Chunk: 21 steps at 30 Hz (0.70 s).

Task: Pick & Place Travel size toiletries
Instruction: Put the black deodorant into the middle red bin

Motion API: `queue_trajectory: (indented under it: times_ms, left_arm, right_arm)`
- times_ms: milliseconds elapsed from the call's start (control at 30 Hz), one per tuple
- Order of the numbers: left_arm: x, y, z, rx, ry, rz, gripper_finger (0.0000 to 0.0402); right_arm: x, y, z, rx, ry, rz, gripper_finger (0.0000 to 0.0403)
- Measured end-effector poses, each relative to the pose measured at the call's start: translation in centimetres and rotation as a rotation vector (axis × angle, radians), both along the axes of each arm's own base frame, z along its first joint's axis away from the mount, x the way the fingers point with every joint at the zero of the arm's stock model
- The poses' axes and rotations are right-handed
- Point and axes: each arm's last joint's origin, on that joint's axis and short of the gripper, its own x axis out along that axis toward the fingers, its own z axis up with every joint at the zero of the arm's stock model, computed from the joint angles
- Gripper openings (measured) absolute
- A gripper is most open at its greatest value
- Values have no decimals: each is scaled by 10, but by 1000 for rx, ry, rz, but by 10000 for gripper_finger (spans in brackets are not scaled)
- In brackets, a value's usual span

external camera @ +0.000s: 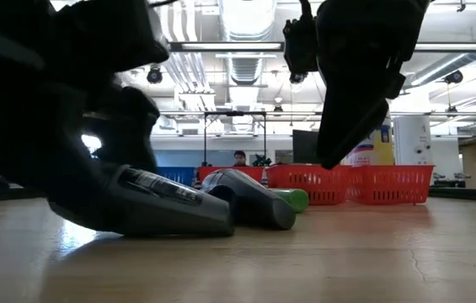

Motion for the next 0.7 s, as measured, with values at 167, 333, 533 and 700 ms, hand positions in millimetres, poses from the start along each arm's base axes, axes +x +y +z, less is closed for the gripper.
queue_trajectory:
  times_ms: [167,333,533,700]
  left_arm:
    - [-3,0,-3,-30,62,-35,291]
    - [-3,-1,-2,-18,56,-62,232]
    - [-5,2,1,4,66,-80,206]
    - [-14,15,24,42,63,-28,206]
  right_arm:
    - [1,0,1,2,-9,4,254]
    - [4,1,2,16,-42,3,246]
    - [9,6,6,115,-87,34,236]
    - [12,5,11,223,-100,15,229]
